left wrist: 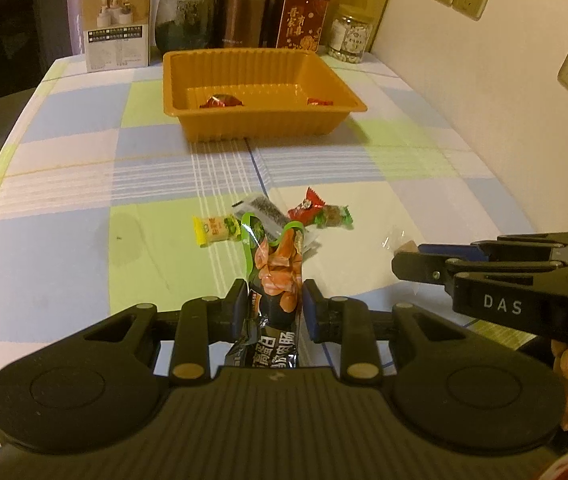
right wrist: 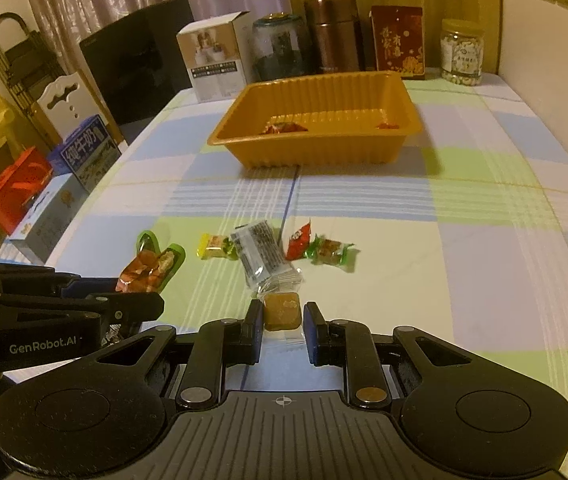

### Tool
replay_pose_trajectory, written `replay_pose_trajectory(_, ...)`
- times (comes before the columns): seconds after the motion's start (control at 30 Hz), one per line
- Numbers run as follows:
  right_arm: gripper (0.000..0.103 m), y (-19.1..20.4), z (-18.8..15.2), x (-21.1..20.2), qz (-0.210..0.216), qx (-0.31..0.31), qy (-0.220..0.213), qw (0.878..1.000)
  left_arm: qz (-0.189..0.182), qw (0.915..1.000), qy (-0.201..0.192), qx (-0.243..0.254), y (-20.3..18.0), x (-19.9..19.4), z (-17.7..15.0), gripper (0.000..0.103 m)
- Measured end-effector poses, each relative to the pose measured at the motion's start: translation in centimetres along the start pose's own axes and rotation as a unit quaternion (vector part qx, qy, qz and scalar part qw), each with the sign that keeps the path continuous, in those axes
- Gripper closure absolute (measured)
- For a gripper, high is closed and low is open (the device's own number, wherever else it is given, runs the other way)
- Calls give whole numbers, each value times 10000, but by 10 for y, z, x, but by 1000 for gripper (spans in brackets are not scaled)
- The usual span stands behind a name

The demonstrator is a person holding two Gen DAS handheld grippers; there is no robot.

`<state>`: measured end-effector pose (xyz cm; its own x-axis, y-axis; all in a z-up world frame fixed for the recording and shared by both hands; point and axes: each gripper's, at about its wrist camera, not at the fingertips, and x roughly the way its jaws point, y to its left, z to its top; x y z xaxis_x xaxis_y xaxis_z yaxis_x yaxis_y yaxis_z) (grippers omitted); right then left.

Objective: Organize snacks
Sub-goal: 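Carry the snack strip and candy packet over the orange tray with both tools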

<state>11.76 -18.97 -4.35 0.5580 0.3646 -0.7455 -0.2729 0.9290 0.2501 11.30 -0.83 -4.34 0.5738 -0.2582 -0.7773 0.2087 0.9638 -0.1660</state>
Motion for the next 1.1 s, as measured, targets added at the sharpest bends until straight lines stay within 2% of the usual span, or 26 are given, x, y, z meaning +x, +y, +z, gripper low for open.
replay_pose_trajectory(0.3, 81, -3, 7, -7, -39, 33, -73, 10000, -40, 9999, -109, 4, -2, -3, 12, 77)
replay_pose_trajectory(0.53, 81, -11, 25, -4, -52, 53, -173, 9998, -85, 9997, -210, 41, -1, 3, 37, 77)
replay_pose_trajectory(1.1, 81, -38, 124, 34, -44, -15, -562, 9984, -116, 9990, -415, 83, 12, 46, 131, 77)
